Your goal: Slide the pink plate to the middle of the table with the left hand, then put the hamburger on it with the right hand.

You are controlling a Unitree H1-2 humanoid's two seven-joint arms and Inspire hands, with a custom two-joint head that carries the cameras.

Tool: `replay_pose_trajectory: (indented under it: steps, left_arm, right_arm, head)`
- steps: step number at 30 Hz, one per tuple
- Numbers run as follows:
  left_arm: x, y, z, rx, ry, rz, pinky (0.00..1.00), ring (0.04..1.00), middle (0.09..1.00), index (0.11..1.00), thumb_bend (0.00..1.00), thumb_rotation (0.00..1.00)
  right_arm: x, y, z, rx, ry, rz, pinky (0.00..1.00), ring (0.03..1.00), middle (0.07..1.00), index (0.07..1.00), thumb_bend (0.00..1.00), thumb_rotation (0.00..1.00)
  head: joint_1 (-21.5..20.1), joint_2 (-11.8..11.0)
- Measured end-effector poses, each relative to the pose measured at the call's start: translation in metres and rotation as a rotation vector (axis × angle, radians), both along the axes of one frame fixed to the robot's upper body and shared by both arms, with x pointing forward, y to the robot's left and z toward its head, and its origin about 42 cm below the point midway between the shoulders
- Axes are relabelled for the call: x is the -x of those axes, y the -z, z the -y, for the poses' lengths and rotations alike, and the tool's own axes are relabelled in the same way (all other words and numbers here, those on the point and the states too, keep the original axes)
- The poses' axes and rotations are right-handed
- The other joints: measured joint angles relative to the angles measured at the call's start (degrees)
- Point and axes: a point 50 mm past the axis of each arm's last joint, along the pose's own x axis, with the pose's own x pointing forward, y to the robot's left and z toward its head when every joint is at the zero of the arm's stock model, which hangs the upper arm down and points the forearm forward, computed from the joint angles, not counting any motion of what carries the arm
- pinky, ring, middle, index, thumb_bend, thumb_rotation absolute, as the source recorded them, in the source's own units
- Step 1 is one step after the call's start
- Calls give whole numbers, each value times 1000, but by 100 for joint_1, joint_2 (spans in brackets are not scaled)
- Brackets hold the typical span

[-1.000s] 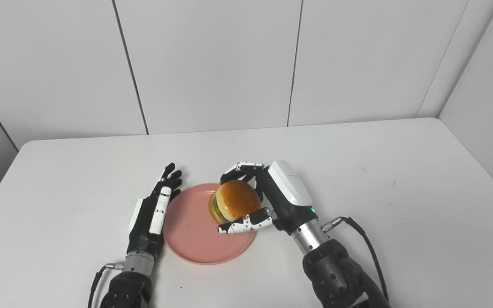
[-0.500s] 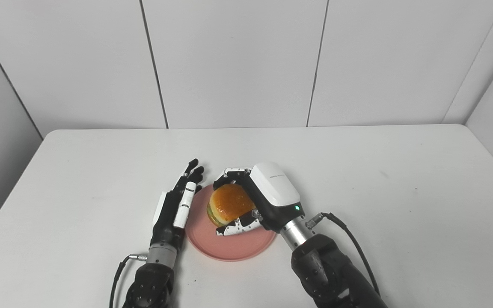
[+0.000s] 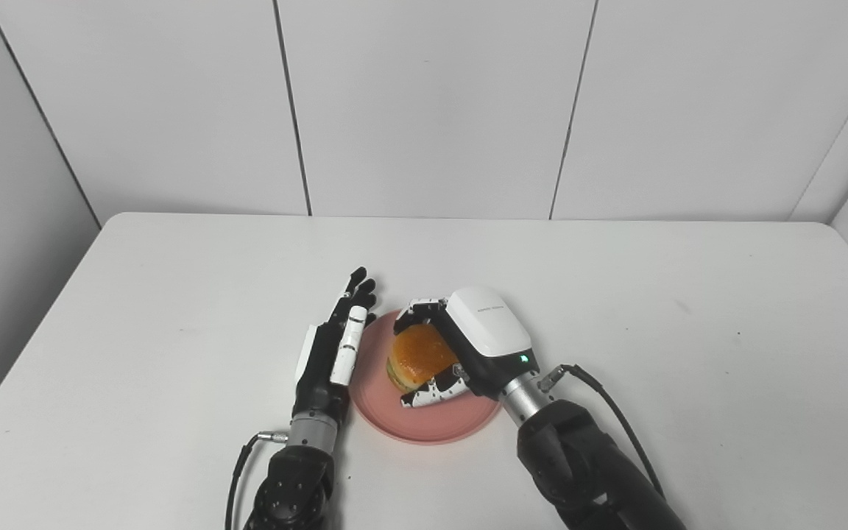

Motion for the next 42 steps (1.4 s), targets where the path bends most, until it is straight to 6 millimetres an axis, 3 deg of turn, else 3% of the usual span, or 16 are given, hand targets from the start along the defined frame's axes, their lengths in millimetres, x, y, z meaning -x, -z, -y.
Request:
replay_pose_trajectory:
  steps: [6, 7, 9, 10, 11, 13, 15, 20, 25, 26, 29, 33, 42]
  left_arm:
    - [-1, 0, 0, 16, -9, 4, 972, 968, 978, 978, 576, 1000]
    - [-1, 0, 0, 16, -12, 9, 968, 971, 977, 973, 574, 1000]
    - [-1, -1, 1, 13, -13, 17, 972, 979, 983, 971, 565, 1000]
    - [-1, -1, 1, 13, -13, 18, 973, 980, 985, 972, 564, 1000]
    - [-1, -1, 1, 14, -13, 18, 986, 987, 993, 982, 568, 1000]
    - [-1, -1, 1, 17, -12, 20, 992, 992, 998, 989, 567, 1000]
    - [-1, -1, 1, 28, -12, 20, 997, 996, 1000, 994, 567, 1000]
    - [-1, -1, 1, 31, -11, 21, 986, 985, 993, 984, 565, 1000]
    - [-1, -1, 1, 35, -10, 25, 990, 984, 992, 985, 558, 1000]
    - [-1, -1, 1, 38, -9, 26, 996, 990, 997, 988, 549, 1000]
    - [-1, -2, 0, 52, -3, 32, 1000, 993, 1000, 998, 548, 1000]
    - [-1, -2, -1, 72, -1, 32, 1000, 994, 998, 1000, 548, 1000]
    - [-2, -2, -5, 82, -15, 34, 1000, 1000, 1000, 1000, 540, 1000]
  right_arm:
    - [-5, -1, 1, 23, 5, 13, 360, 399, 452, 544, 508, 0]
    - [-5, -1, 1, 23, 5, 16, 415, 470, 463, 535, 511, 3]
    - [-5, -1, 2, 24, 1, 32, 508, 593, 638, 507, 501, 129]
    - [-4, -1, 2, 27, -3, 38, 524, 614, 666, 503, 500, 147]
    - [-4, -1, 4, 31, -7, 43, 577, 679, 729, 669, 549, 392]
    - [-3, -1, 6, 33, -8, 51, 634, 739, 781, 773, 583, 569]
    - [-1, -1, 8, 27, -8, 59, 681, 780, 818, 815, 606, 649]
    - [10, -7, 11, -37, -27, 46, 854, 900, 942, 895, 634, 688]
    - [17, -13, 15, -64, -51, 21, 948, 958, 985, 935, 639, 716]
    - [18, -13, 16, -73, -51, 16, 964, 983, 994, 967, 638, 786]
    - [19, -10, 23, -115, -36, -11, 990, 999, 1000, 998, 652, 906]
    - [19, -3, 34, -196, -31, -35, 991, 1000, 1000, 1000, 676, 976]
    - [19, 25, 61, -466, 47, -62, 986, 1000, 1000, 1000, 664, 1000]
  head:
    - [-35, 0]
    - [-35, 0]
    - [-35, 9]
    - [-35, 9]
    - [-44, 9]
    - [-61, 9]
    - [-70, -9]
    - [-105, -9]
    - [-123, -18]
    - [-123, -18]
    - [-114, -18]
    - [-114, -18]
    - [-88, -35]
